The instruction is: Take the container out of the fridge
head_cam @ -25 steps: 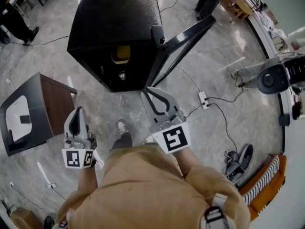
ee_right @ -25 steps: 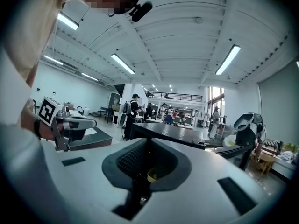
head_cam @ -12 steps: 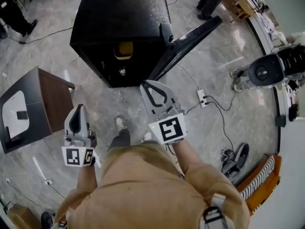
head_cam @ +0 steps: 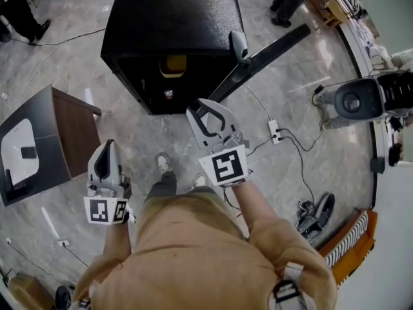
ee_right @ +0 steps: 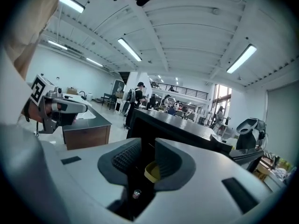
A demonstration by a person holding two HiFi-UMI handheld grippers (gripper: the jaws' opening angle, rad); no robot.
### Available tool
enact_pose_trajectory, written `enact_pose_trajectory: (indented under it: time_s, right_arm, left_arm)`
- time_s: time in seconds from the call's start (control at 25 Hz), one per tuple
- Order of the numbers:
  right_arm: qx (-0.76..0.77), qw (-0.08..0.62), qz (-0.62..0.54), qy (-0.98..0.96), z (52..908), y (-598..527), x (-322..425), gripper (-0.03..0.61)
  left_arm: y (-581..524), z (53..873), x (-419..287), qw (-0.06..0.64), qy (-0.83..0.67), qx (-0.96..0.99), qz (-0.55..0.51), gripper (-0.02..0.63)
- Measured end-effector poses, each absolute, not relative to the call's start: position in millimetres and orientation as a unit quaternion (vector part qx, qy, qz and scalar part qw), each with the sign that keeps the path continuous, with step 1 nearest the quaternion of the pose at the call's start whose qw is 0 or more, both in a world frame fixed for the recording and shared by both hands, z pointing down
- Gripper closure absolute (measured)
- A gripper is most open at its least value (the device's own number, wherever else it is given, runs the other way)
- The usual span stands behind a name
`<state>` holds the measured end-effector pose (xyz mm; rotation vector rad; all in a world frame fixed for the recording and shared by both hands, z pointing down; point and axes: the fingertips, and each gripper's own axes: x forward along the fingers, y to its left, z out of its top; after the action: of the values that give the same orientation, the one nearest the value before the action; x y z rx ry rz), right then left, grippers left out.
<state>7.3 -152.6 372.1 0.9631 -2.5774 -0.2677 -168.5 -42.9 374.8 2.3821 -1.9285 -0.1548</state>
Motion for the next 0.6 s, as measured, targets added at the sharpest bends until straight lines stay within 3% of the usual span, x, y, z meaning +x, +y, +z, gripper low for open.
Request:
enact_pose_trajectory:
  time_s: [0.6]
  right_arm:
    - [0.308,0.263,-0.141,-0.904,419,-188,-19,0.486]
  left_arm:
    - [-68,388,-171,0.045,-0.614,0.787,-0.047,0.612]
